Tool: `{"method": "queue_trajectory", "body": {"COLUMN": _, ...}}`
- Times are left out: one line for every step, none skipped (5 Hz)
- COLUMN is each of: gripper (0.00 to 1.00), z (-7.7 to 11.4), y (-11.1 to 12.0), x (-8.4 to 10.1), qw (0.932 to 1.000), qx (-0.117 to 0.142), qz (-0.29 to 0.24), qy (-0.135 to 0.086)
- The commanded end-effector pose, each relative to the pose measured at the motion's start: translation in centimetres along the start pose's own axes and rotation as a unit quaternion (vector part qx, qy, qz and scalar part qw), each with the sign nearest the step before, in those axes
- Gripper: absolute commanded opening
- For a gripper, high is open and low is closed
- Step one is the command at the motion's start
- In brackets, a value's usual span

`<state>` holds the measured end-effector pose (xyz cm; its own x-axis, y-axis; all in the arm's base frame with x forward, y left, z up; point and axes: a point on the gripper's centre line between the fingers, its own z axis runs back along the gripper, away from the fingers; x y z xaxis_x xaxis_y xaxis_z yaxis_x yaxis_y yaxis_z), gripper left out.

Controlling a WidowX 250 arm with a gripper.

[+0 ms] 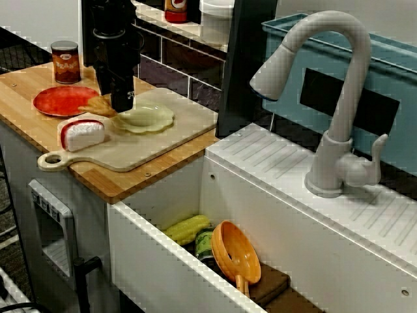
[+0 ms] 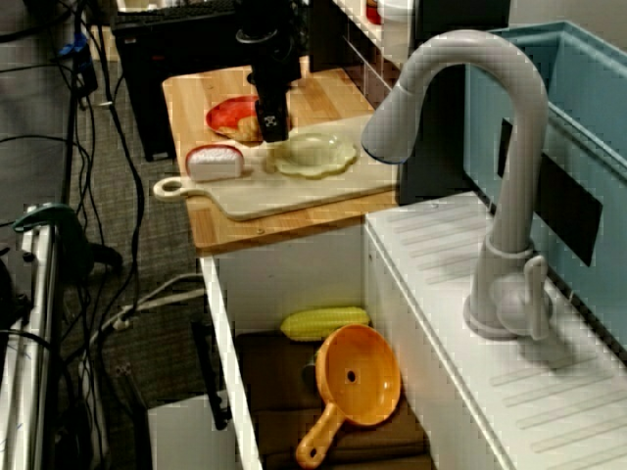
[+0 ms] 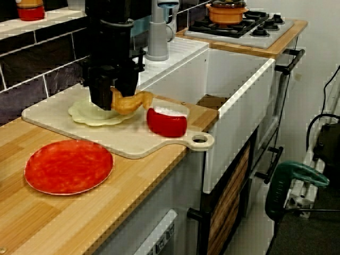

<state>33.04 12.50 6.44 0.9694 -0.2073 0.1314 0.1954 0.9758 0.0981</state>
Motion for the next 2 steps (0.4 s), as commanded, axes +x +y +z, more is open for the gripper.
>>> {"method": "queue_trajectory", "body": {"gripper": 0.0, "z": 2.3, "y": 0.6, "x": 3.2, "qw": 0.9996, "qx": 0.015, "qz": 0.003, "qy": -0.024}}
{"method": "queue_trajectory", "body": {"gripper": 0.0, "z": 1.9, "y": 0.8, "x": 4.3, "qw": 0.9996, "qx": 0.015, "qz": 0.005, "qy": -0.022}}
